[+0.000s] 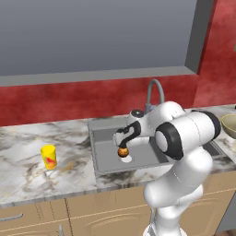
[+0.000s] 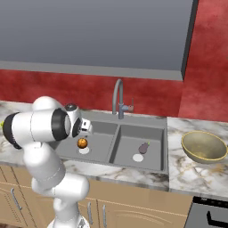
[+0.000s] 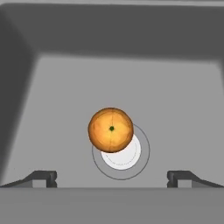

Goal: Remove the eggplant and orange from the sink. Then move the bowl and cup from the counter to the sink for washing.

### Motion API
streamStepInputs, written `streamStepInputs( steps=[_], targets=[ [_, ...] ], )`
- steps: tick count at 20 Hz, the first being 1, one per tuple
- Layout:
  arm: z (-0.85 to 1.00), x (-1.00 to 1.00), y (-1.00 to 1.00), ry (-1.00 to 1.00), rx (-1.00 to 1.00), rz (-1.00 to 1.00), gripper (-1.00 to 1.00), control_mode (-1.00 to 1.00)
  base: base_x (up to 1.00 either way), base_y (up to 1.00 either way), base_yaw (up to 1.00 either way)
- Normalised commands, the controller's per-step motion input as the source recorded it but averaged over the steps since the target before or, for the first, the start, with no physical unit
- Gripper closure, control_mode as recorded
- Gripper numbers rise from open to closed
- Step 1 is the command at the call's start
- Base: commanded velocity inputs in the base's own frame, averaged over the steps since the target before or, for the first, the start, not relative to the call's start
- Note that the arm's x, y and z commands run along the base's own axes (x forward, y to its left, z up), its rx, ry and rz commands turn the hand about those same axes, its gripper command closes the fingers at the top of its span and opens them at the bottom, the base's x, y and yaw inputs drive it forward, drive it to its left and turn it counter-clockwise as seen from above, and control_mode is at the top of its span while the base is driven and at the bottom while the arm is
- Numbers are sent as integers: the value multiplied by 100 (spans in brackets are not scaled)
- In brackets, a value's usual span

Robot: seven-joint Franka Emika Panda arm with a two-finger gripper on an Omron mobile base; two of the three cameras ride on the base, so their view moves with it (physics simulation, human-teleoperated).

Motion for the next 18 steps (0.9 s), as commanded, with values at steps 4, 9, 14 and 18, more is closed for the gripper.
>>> streamStepInputs(
  steps=[4, 9, 14, 18],
  targets=[
    [-13, 4, 0, 1, 0, 0, -100, -100, 0, 0, 0],
    [-13, 4, 0, 1, 0, 0, -100, -100, 0, 0, 0],
    [-13, 6, 0, 0, 0, 0, -100, -100, 0, 0, 0],
    [-11, 6, 0, 0, 0, 0, -100, -100, 0, 0, 0]
  ],
)
